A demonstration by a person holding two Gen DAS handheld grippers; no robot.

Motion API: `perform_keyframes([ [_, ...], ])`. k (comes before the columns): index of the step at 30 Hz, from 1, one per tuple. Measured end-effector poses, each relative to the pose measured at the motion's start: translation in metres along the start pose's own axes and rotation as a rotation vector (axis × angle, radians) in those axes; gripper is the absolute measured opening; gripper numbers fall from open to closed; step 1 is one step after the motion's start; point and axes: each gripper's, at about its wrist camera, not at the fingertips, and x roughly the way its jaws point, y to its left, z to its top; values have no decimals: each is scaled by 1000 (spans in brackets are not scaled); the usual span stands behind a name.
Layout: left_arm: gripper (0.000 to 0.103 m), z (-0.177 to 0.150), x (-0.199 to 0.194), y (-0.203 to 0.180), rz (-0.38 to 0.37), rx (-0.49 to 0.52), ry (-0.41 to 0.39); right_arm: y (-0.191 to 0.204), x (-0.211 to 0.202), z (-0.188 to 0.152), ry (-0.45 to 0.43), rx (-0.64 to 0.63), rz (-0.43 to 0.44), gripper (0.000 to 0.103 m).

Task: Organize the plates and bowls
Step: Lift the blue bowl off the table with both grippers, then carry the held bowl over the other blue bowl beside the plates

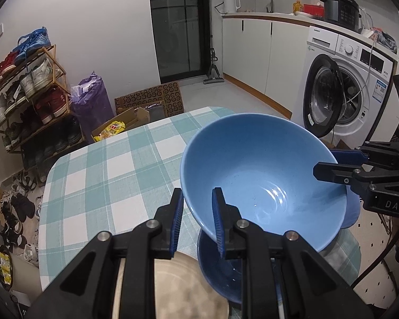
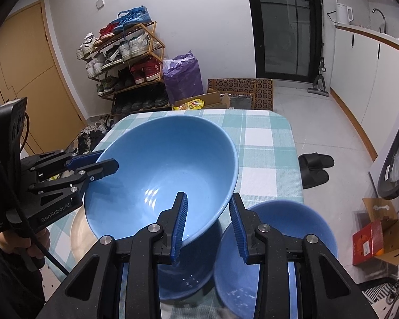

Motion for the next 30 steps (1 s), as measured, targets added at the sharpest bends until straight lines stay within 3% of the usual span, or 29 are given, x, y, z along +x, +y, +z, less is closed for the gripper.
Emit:
perform_keyframes([
  [30, 20, -41, 2, -2, 0, 2, 40, 17, 7, -39, 29, 0, 20, 34],
])
